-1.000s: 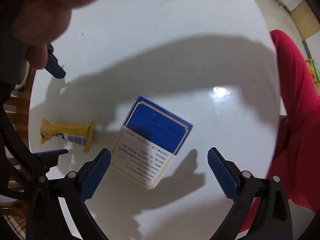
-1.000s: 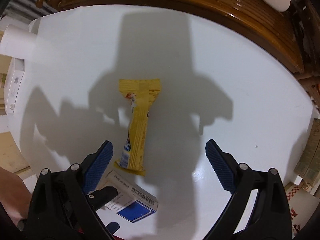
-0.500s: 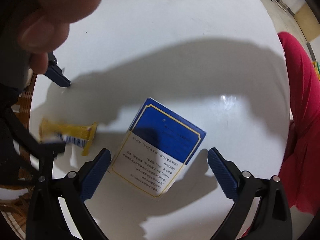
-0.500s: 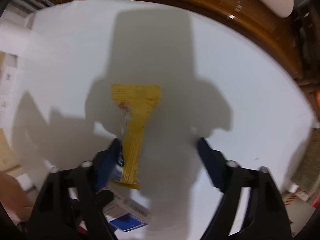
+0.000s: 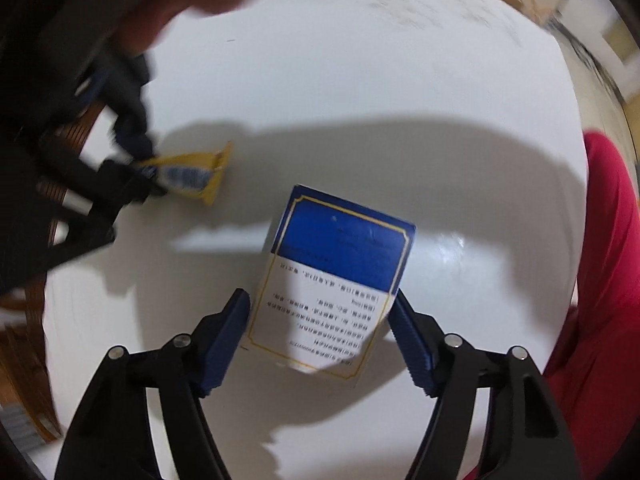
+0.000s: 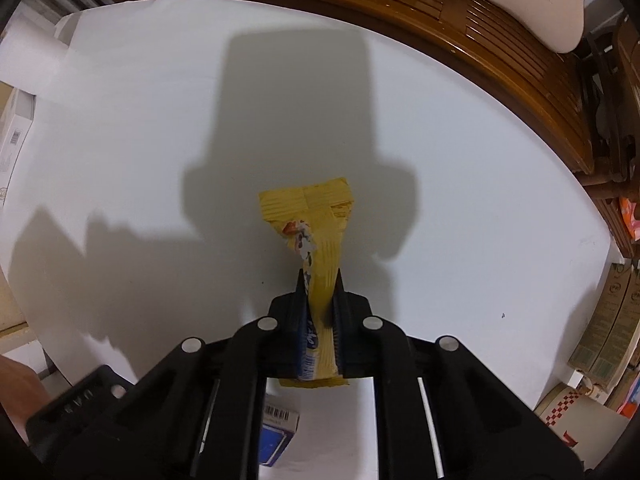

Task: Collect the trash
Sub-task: 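Grasp the blue-white box with the left tool while the right tool grasps the yellow snack wrapper, then lift the held box and wrapper off the table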

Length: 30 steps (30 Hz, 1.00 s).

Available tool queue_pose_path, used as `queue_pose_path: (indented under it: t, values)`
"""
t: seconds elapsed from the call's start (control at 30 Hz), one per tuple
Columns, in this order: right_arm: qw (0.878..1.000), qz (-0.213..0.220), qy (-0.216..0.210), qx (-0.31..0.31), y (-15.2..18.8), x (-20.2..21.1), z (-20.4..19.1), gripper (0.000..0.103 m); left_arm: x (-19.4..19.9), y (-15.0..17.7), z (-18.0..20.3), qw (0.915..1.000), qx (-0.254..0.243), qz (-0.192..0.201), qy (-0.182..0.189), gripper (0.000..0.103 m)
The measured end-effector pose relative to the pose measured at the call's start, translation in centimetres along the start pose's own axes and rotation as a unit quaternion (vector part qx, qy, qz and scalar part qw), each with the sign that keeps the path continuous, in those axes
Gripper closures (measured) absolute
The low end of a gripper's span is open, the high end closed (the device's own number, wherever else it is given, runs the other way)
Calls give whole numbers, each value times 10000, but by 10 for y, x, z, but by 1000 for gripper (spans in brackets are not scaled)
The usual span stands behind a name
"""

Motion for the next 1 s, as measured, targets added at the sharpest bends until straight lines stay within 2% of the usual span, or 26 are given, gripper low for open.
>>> queue_pose_path:
  t: [0.1, 0.2, 0.4, 0.57, 0.7, 0.73, 0.77, 0.93, 0.97, 1.0]
  values:
    - [9999, 62, 51, -81, 2, 1, 0, 92, 5, 5, -11, 9975, 664, 175, 138, 36]
    - [9999, 101, 49, -126, -5, -1, 3, 93, 7, 9, -19, 9933, 1094, 311, 181, 37]
    - [9993, 243, 128, -251, -5, -2, 15, 93, 11, 22, -28, 9800, 1948, 386, 126, 39]
    - [9984, 353, 134, -421, 7, 3, 23, 93, 14, 31, -33, 9732, 2273, 332, 109, 39]
    - [9980, 421, 183, -440, 15, 2, 25, 93, 11, 26, -29, 9669, 2533, 290, 81, 41]
    - [9978, 453, 196, -433, 17, 4, 24, 93, 11, 11, -31, 9661, 2564, 296, 100, 41]
    - [9977, 484, 192, -440, 19, 6, 24, 93, 12, 10, -32, 9650, 2604, 311, 88, 41]
    - [9967, 633, 184, -479, 26, 17, 25, 93, 9, 12, -37, 9601, 2774, 349, -21, 41]
    - [9964, 677, 159, -485, 30, 19, 32, 93, 18, 20, -22, 9592, 2803, 370, -61, 41]
    - [9962, 712, 133, -491, 33, 22, 31, 93, 20, 20, -25, 9589, 2807, 394, -94, 41]
Point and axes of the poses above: each gripper's, at about its wrist camera, not at the fingertips, and x roughly against the way its jaws point, z to its right, y to its underside, the point moved 4 cm from there along -x, roughly the way its jaws point, and after that the axes turned 4 degrees about -x, right-handed, at the moved point
